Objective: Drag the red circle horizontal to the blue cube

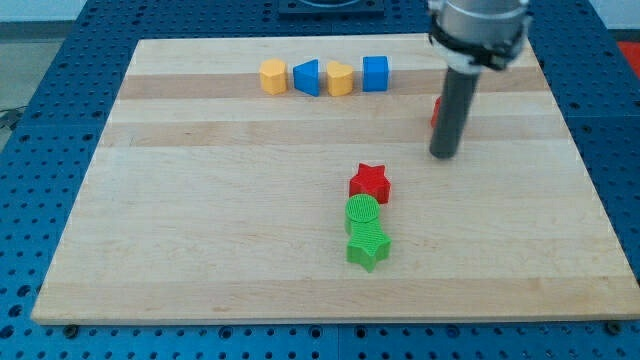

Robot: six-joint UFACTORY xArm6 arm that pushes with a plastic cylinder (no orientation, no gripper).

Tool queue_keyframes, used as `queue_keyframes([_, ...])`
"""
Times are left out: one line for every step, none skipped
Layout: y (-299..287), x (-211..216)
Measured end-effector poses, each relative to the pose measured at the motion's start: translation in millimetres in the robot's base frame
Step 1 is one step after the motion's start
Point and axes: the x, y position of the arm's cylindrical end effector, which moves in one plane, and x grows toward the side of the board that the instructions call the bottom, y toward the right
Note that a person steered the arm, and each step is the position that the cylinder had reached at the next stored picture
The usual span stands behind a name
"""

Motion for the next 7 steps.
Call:
queue_keyframes([21, 15])
queue_keyframes([11, -52])
queue_keyframes([-1, -100])
queue_keyframes([-1, -100])
queue_keyframes([-1, -99])
queue_keyframes([11, -111])
queue_keyframes([13, -114])
